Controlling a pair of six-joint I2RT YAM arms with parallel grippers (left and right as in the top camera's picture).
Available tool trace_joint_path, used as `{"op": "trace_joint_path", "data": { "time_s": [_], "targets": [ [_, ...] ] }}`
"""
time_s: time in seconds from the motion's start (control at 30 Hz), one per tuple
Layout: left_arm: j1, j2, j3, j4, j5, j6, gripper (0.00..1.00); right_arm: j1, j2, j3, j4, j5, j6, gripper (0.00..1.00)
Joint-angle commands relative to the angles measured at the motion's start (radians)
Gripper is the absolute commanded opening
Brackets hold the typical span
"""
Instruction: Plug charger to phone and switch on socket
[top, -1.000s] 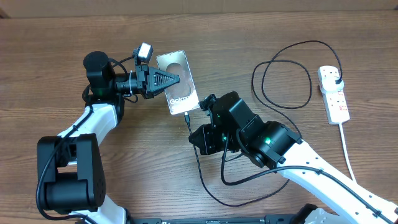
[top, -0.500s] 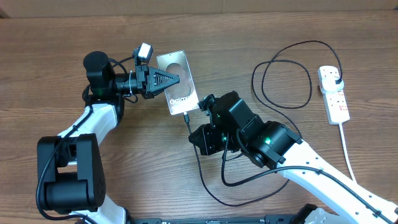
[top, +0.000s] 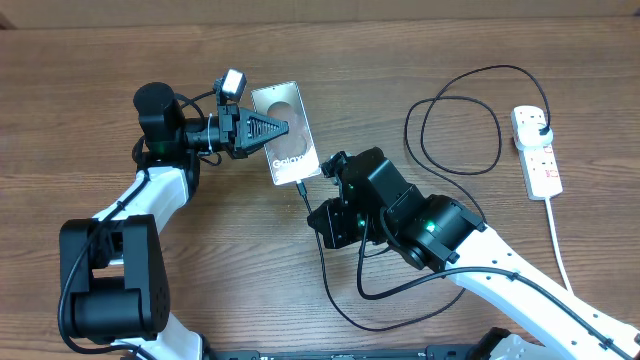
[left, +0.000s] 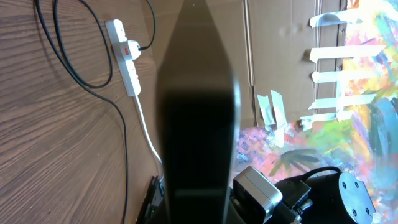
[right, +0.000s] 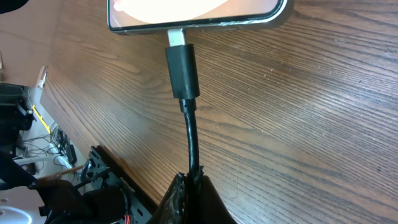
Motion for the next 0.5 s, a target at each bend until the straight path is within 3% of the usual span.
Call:
{"op": "trace_joint_path", "data": {
  "time_s": [0.0,0.3,0.47],
  "targets": [
    [-0.001,0.003,0.007,0.007,0.034,0.01,0.04,0.0,-0.008,0.037,0.024,0.025,-0.012,0.04],
    [-0.001,0.003,0.007,0.007,0.046,0.017,0.04,0.0,-0.008,0.043,0.099,0.027,-0.02,0.04],
    [-0.001,0.003,0.007,0.007,0.046,0.027,0.04,0.0,-0.008,0.043,0.092,0.122,-0.081,0.06]
  ]
}}
